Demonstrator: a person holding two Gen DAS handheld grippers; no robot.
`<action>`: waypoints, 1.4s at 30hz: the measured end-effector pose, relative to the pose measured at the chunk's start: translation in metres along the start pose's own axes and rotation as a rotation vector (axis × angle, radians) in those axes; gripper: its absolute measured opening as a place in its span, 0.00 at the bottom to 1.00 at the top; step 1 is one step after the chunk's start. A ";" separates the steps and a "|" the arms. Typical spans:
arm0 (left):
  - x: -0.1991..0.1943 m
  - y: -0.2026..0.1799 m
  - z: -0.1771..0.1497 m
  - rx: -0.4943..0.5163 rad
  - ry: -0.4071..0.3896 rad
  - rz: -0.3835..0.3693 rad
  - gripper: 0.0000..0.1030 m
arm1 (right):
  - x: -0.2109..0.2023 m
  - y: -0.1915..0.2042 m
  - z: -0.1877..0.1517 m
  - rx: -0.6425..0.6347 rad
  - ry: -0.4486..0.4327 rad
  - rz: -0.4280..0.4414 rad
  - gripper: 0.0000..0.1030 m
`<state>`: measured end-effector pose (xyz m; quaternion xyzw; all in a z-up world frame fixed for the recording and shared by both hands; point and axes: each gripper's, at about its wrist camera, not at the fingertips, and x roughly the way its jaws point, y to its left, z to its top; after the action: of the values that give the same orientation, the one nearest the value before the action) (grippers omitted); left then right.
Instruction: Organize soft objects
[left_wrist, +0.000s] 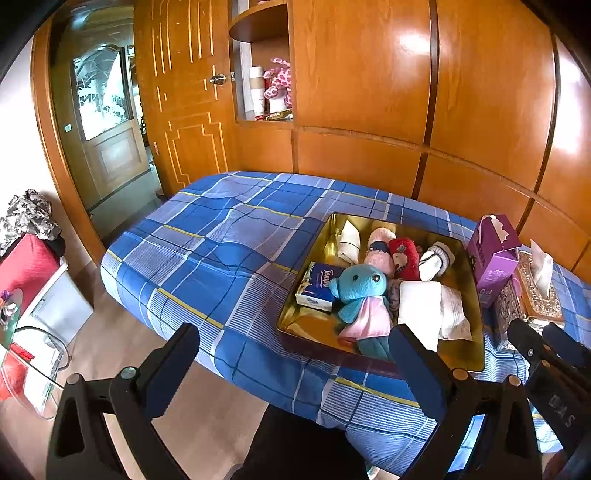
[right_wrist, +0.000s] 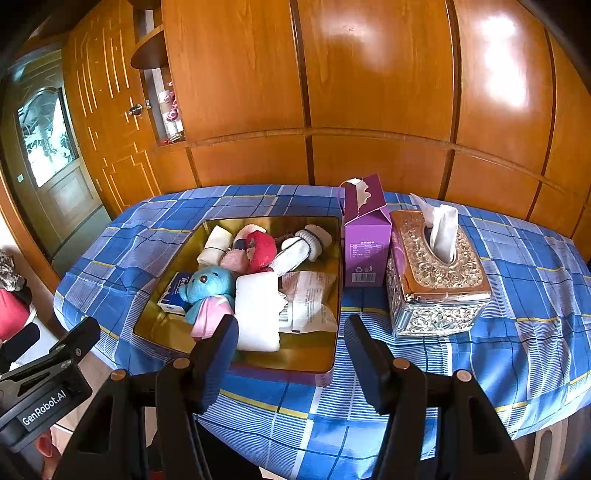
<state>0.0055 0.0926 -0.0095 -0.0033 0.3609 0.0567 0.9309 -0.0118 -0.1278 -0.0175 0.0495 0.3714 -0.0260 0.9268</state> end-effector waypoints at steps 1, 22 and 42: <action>0.000 -0.001 0.000 0.000 -0.001 0.001 1.00 | 0.000 0.000 0.000 0.000 0.001 0.000 0.59; -0.001 -0.001 -0.002 0.003 -0.005 0.004 1.00 | 0.002 0.000 -0.001 -0.003 0.007 -0.003 0.58; 0.003 -0.003 -0.003 0.006 0.005 -0.006 1.00 | 0.003 -0.001 -0.002 -0.006 0.018 -0.002 0.59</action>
<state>0.0059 0.0902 -0.0134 -0.0017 0.3636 0.0530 0.9300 -0.0109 -0.1283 -0.0212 0.0466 0.3798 -0.0254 0.9235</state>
